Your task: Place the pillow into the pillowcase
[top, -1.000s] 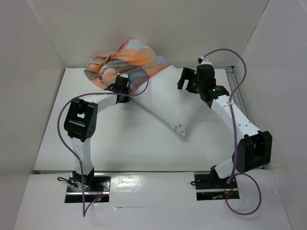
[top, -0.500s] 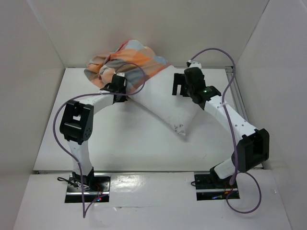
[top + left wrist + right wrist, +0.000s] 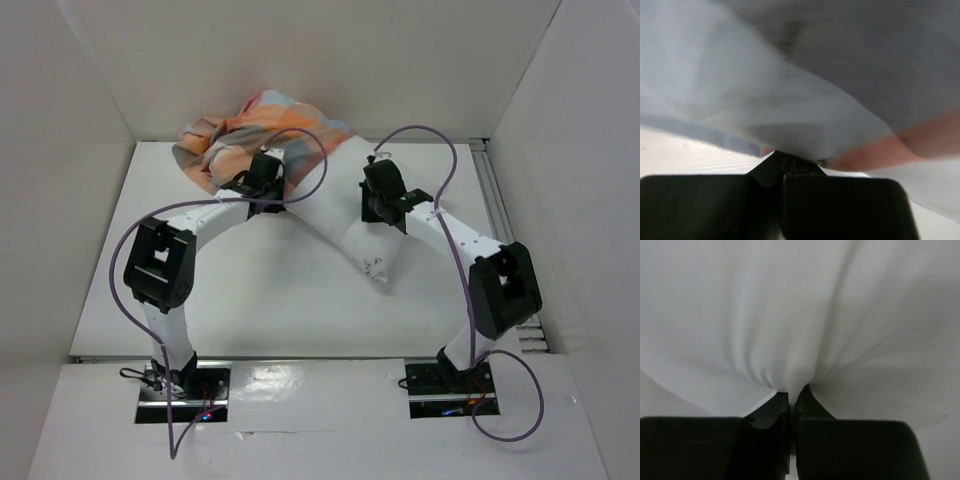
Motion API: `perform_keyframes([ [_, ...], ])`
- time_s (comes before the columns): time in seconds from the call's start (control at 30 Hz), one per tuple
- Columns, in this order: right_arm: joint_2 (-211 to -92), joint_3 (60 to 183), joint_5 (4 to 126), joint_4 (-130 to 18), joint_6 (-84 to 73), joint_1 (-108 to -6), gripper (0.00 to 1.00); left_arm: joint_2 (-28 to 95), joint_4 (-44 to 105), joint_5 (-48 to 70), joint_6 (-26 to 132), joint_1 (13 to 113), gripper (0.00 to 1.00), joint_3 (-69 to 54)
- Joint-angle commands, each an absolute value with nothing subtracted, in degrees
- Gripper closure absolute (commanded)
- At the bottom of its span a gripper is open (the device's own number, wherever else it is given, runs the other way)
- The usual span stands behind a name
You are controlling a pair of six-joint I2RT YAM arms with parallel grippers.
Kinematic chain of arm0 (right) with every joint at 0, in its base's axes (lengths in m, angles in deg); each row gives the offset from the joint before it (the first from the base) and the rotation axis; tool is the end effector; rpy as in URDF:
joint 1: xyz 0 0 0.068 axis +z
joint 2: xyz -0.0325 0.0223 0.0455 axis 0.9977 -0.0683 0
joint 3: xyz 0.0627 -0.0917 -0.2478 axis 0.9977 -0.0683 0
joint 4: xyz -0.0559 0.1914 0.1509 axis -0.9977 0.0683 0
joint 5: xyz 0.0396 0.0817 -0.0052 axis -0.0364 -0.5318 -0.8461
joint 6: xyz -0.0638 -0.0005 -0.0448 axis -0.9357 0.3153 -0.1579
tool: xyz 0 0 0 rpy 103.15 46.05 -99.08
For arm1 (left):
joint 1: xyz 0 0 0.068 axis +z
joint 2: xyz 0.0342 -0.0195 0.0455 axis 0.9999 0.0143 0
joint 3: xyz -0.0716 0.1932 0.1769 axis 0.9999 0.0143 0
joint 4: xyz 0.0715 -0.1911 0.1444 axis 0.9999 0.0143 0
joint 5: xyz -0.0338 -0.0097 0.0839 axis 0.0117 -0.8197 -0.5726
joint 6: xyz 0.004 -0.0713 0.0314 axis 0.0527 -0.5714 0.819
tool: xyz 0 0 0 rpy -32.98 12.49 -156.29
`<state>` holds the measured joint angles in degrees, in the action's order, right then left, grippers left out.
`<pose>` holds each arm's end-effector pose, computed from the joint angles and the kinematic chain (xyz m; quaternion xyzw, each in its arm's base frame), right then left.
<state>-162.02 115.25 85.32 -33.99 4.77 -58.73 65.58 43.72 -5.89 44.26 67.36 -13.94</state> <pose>0.3290 0.1539 0.2448 -0.0418 0.9183 0.0498 0.3905 0.4121 -0.1545 0.2119 -0.0161 0.9053 -0.0870 0.4155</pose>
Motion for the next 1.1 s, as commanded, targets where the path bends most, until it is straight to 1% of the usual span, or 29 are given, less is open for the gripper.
perform_keyframes([
  [0.0,-168.5,117.17,74.8,-40.73,6.91,-59.63,1.0,62.34,45.67,0.0,42.67,61.16,1.0,-20.69],
  [0.1,-167.81,118.67,72.25,-45.55,9.18,-60.15,1.0,60.5,47.35,2.9,42.14,56.06,1.0,-24.47],
  [0.17,-167.81,120.08,72.24,-46.36,9.9,-60.15,1.0,58.48,48.14,1.94,41.44,51.94,1.0,-25.97],
  [0.27,-168.33,121.32,71.46,-47.41,11.39,-60.68,1.0,56.72,47.1,9.74,38.37,49.64,1.0,-28.43],
  [0.3,-168.33,121.32,70.93,-48.02,12.44,-61.2,1.0,56.72,46.13,14.9,36.36,49.63,1.0,-29.04],
  [0.37,-168.33,119.74,69.44,-50.21,14.03,-62.08,1.0,56.72,43.05,18.71,34.94,49.63,1.0,-29.05],
  [0.43,-167.38,117.9,67.59,-51.36,15.44,-63.23,1.0,56.72,43.04,17.86,34.93,49.63,1.0,-30.71],
  [0.53,-162.29,117.36,67.58,-50.06,14.31,-64.11,1.0,57.51,48.74,19.42,35.72,50.42,1.0,-36.77],
  [0.63,-154.03,117.36,69.59,-44.79,11.67,-64.11,1.0,54.19,55.16,19.44,36.95,48.93,1.0,-43.1],
  [0.67,-149.48,117.36,70.56,-42.08,11.14,-64.11,1.0,52.69,56.13,19.43,36.95,47.71,1.0,-43.81],
  [0.77,-143.13,116.75,74.08,-37.5,9.73,-64.11,1.0,46.2,58.24,19.95,35.47,47.17,1.0,-43.82],
  [0.8,-139.63,116.75,74.87,-33.74,9.73,-64.11,1.0,44.69,58.25,19.96,34.94,45.78,1.0,-43.82],
  [0.87,-136.8,118.49,74.88,-29.59,9.73,-64.11,1.0,42.31,60.26,20.66,33.19,44.54,1.0,-44.69],
  [0.9,-134.61,119.29,74.88,-25.22,9.73,-64.11,1.0,40.82,61.05,20.66,32.48,43.92,1.0,-45.39],
  [1.0,-133.45,123.42,75.4,-15.99,10.61,-64.11,1.0,40.81,65.26,19.52,30.11,43.92,1.0,-50.66],
  [1.07,-133.44,125.52,73.92,-13.06,12.36,-64.11,1.0,42.65,65.98,17.95,31.14,44.79,1.0,-54.34],
])
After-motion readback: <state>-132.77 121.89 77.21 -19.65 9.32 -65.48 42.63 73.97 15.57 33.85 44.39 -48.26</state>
